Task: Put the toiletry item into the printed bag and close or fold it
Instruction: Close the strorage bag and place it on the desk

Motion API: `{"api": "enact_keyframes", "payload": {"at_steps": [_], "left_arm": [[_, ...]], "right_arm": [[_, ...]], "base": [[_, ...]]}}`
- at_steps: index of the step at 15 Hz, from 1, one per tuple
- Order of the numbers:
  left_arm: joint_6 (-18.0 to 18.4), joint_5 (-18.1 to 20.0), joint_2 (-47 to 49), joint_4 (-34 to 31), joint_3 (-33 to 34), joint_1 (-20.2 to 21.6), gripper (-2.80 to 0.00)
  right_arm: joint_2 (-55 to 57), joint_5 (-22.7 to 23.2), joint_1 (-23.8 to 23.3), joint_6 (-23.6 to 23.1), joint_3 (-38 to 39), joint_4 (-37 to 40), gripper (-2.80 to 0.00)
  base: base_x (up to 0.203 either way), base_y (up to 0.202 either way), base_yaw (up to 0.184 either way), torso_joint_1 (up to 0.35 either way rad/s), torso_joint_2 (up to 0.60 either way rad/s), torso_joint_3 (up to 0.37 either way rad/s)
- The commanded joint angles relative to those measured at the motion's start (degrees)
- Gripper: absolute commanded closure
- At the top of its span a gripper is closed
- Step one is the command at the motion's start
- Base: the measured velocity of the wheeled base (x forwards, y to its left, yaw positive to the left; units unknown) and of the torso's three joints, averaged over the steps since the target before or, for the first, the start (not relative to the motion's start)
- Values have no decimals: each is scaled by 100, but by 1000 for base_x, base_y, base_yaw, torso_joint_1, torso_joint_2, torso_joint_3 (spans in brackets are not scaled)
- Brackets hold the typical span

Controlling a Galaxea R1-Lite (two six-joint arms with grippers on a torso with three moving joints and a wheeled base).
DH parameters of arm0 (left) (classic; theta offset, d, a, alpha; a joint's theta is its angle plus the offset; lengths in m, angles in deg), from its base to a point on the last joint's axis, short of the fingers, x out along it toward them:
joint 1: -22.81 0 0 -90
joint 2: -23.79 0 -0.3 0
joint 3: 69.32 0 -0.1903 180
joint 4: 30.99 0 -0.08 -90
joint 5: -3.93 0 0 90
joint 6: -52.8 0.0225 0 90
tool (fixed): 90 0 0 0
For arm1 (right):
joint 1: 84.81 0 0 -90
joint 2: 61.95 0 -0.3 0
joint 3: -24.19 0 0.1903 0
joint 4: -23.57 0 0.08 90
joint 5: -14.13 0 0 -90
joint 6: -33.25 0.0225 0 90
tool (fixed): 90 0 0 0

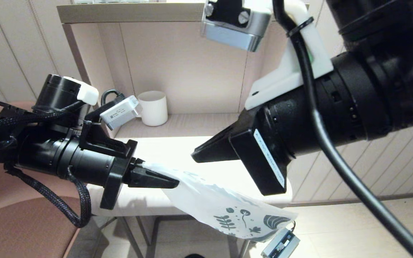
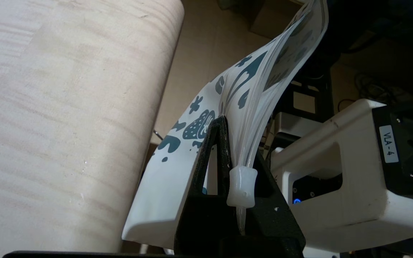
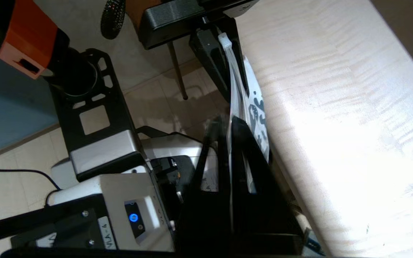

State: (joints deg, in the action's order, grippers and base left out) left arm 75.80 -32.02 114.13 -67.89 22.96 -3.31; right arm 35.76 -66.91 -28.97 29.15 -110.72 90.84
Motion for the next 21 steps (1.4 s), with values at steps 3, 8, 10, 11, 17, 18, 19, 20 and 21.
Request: {"api": "enact_keyframes", "payload": {"at_steps": [3,8,10,11,17,18,19,20,21], "left_arm": [[-77,35,45,-9,-25,2,0],[-94,202,97,-9,-25,-6,0],[-94,202,124,-9,-33,-33,0],[-95,202,133,-9,-33,-33,0],[-92,200,247,-9,-43,-42,0],[-86,193,256,-9,-51,-42,0],[-86,193,268,-9,-63,-42,0],[-94,193,282,-13,-77,-42,0],[-94,193,282,-18,-77,-42,0]], "right_arm": [[117,-21,76,-55,-25,150,0],[211,-18,141,-169,-25,23,0],[364,-17,233,-187,-25,-228,0],[398,-17,243,-188,-25,-277,0],[416,-26,180,-241,-25,-446,0],[416,-26,173,-257,-17,-453,0],[422,-28,170,-265,-13,-475,0],[425,-28,156,-316,20,-479,0],[454,-21,149,-362,-3,-483,0]], "base": [[0,0,0,0,0,0],[0,0,0,0,0,0],[0,0,0,0,0,0],[0,0,0,0,0,0],[0,0,0,0,0,0],[0,0,0,0,0,0],[0,0,0,0,0,0],[0,0,0,0,0,0],[0,0,0,0,0,0]]}}
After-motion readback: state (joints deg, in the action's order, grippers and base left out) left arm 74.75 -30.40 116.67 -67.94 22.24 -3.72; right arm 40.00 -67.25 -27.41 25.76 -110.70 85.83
